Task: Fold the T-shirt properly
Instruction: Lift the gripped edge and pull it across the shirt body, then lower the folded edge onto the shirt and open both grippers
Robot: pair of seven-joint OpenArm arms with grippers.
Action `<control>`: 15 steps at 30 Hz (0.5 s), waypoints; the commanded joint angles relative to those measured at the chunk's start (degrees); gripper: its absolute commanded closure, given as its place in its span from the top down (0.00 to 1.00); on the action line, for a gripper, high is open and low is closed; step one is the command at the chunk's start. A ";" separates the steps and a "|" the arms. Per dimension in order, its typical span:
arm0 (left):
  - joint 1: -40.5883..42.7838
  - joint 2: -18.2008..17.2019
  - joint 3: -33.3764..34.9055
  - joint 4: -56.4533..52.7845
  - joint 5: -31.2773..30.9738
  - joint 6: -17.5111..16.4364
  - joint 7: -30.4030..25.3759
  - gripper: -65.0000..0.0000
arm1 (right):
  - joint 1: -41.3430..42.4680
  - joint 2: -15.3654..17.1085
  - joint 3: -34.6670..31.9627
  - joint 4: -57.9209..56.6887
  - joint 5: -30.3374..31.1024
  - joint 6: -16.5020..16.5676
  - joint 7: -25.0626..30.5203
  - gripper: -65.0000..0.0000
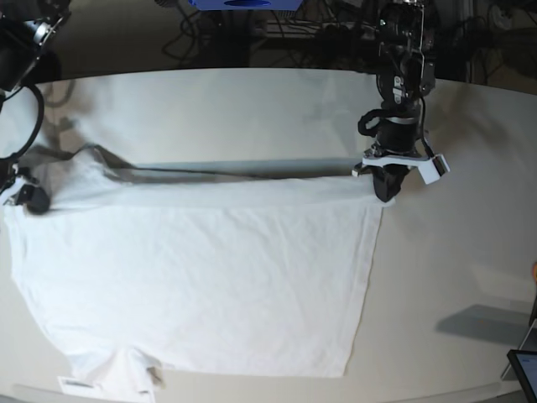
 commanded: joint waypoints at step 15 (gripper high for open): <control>-5.27 1.51 -0.36 -2.18 0.17 3.76 0.59 0.00 | 3.45 1.76 0.35 -3.98 0.52 0.12 1.64 0.00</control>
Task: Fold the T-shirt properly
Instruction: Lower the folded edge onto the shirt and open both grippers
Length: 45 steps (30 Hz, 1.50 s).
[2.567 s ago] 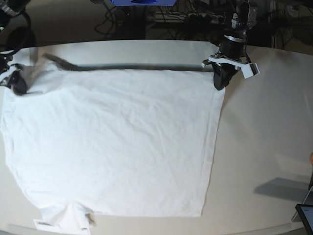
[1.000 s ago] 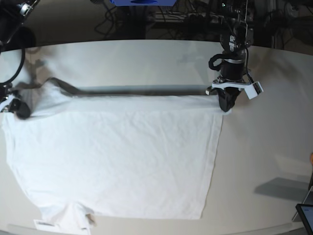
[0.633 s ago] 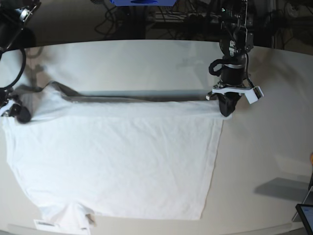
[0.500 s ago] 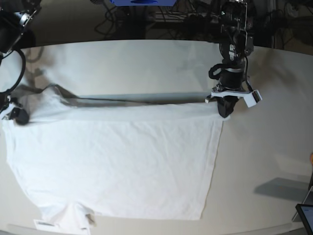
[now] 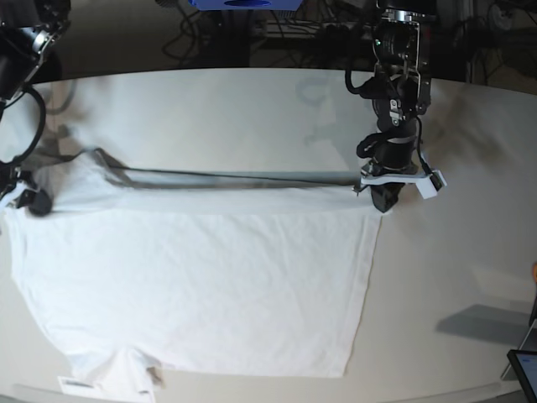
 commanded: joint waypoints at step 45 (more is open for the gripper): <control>-7.48 0.64 -0.71 -2.40 0.30 1.60 -1.44 0.00 | 8.63 2.40 -3.65 -7.04 -4.92 0.14 4.44 0.00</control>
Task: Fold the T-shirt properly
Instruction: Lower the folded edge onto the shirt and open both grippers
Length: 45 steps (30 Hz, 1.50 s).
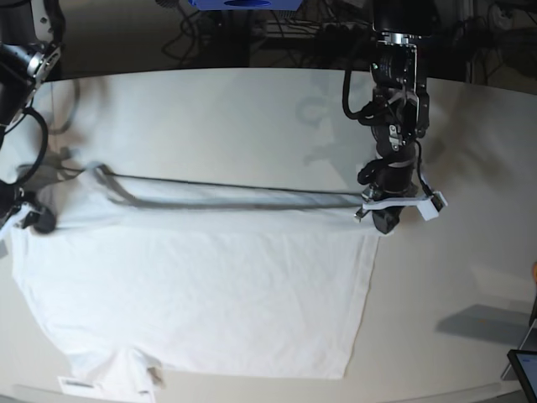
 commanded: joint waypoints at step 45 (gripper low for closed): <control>-3.56 -0.43 0.21 -2.72 0.52 -0.30 -1.84 0.00 | 3.94 0.25 0.22 -3.20 0.70 0.14 5.36 0.00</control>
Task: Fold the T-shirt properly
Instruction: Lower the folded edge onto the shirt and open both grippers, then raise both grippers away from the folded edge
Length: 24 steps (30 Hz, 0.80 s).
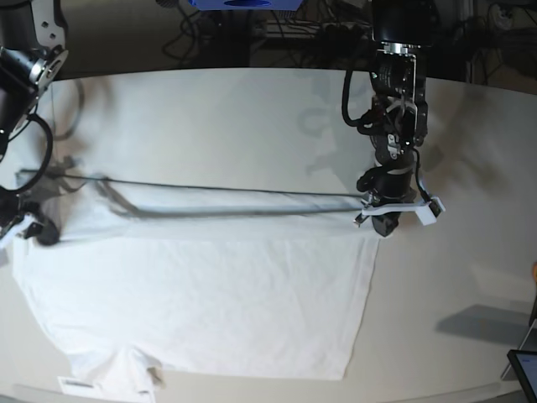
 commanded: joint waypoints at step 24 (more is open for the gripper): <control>-10.10 -0.76 -1.06 -6.24 0.50 -0.37 -1.73 0.33 | 7.03 1.96 0.22 -1.73 1.09 0.14 6.96 0.47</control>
